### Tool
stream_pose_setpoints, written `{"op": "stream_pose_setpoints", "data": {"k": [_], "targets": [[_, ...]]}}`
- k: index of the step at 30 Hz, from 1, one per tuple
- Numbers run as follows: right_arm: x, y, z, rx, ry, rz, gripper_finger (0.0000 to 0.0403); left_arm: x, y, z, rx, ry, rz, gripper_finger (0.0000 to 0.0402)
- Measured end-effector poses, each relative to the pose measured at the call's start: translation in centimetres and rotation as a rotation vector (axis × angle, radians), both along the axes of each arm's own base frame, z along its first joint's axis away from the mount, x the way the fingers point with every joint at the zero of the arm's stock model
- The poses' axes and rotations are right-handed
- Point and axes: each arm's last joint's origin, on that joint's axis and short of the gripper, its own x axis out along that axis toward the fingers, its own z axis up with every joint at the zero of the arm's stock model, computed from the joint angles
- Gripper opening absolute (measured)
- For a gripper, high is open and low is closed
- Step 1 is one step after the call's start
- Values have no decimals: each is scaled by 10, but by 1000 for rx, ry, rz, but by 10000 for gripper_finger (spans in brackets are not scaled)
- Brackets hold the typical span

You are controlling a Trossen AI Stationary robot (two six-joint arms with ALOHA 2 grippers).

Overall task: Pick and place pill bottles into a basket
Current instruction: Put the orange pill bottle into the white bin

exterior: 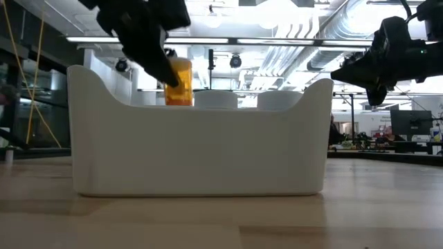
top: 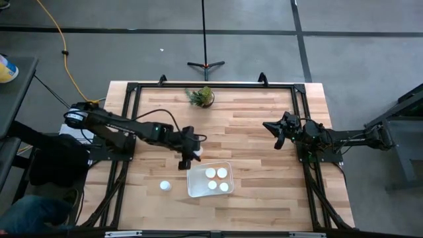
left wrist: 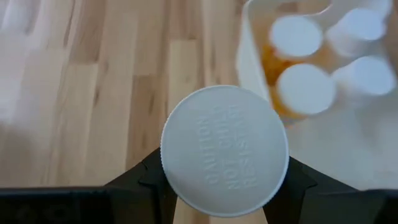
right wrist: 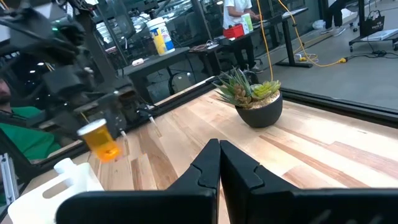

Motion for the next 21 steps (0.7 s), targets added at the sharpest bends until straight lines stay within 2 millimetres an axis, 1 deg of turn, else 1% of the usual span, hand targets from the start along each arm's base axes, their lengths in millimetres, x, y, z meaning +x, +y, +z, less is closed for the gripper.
{"op": "stream_pose_setpoints", "data": {"k": [6,13,21], "targets": [[0,0,0,-4,2,0,2,0,-22,8,5,-33,-23,209],[0,0,-2,-3,18,4,1,-4,-45,10,-35,-57,-29,209],[0,0,-2,-2,27,4,1,-7,-65,9,-63,-75,-46,209]]}}
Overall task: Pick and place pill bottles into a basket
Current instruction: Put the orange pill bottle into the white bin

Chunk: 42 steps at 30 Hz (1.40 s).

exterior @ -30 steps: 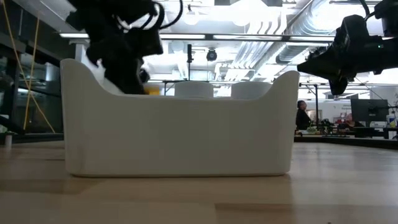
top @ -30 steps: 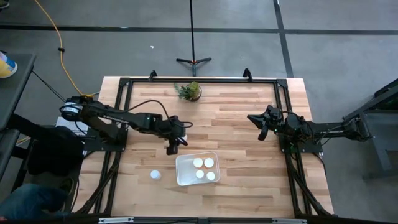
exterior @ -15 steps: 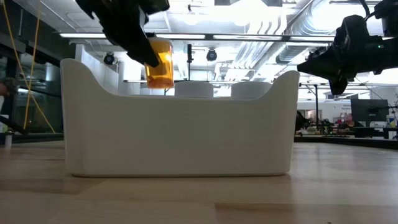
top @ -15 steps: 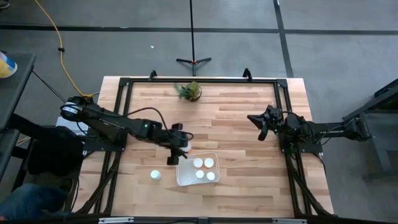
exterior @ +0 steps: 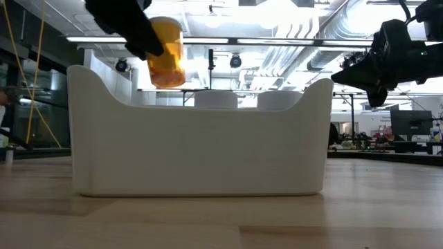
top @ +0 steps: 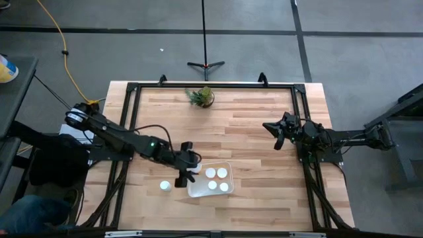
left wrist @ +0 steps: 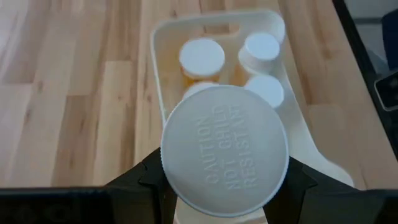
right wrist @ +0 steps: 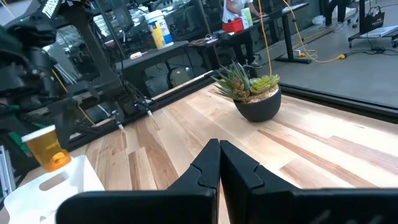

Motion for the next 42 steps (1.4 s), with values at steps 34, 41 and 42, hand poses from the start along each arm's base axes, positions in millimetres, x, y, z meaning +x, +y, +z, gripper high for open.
{"op": "stream_pose_setpoints", "data": {"k": [34,41,42], "targets": [[0,0,-3,4,34,8,1,17,-19,-49,51,127,-36,209],[0,0,-3,4,33,7,1,17,-19,-49,55,127,-44,210],[0,0,-3,4,33,7,2,17,-19,-49,53,127,-45,211]]}}
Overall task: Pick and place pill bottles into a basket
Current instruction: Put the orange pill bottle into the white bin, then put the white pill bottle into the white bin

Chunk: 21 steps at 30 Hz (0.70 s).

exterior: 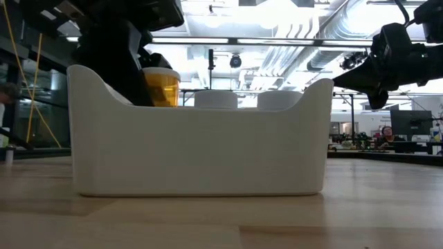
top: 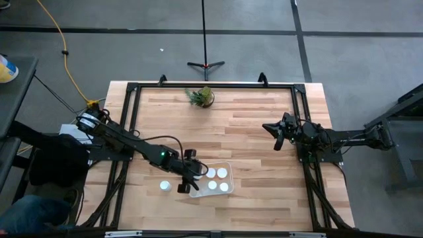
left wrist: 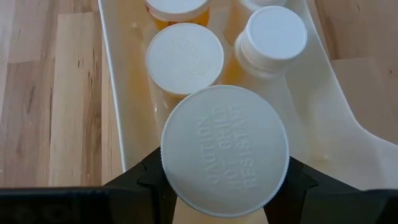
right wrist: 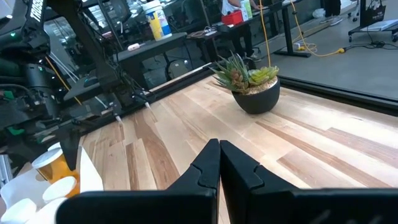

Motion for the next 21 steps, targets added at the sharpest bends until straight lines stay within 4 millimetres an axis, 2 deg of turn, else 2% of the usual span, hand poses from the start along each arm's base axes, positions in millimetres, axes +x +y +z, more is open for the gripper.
{"op": "stream_pose_setpoints", "data": {"k": [12,21], "targets": [[0,0,0,-1,0,0,1,0,0,0,-11,4,-8,282],[0,0,0,0,0,0,2,-1,0,2,-5,-3,-2,293]]}}
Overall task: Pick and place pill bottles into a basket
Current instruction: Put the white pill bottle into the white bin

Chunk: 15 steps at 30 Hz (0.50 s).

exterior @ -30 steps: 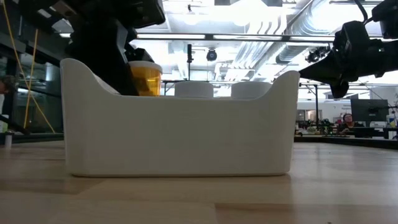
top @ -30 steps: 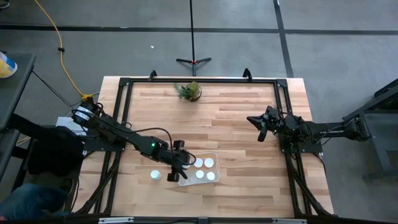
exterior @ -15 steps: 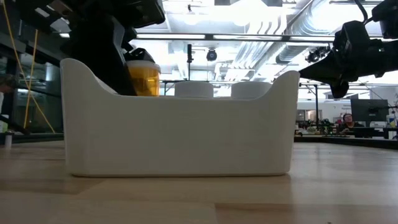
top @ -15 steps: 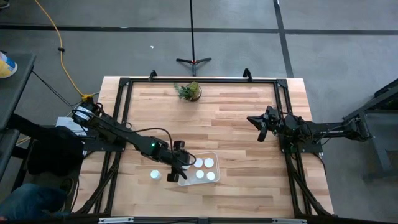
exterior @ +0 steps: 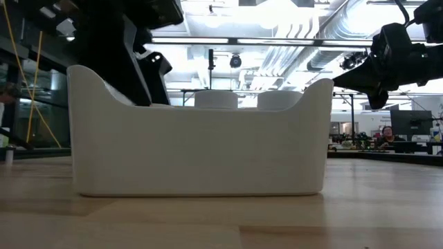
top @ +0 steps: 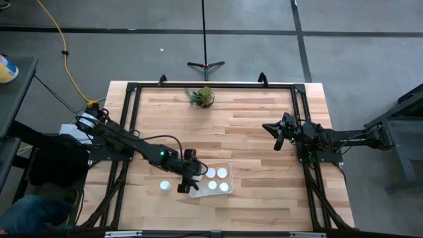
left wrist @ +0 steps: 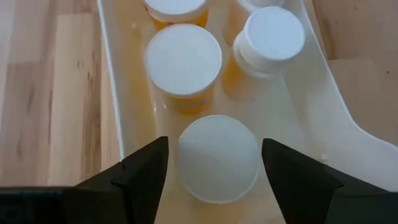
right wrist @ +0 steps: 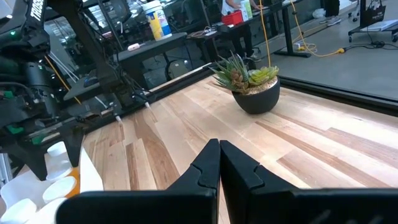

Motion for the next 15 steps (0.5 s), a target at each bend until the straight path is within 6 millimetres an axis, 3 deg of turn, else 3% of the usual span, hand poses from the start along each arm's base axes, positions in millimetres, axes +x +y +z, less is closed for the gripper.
{"op": "stream_pose_setpoints", "data": {"k": [9,15], "targets": [[0,0,0,0,0,0,1,-6,3,17,-15,-47,5,283],[0,0,0,1,3,0,1,-27,9,37,-71,13,1,282]]}}
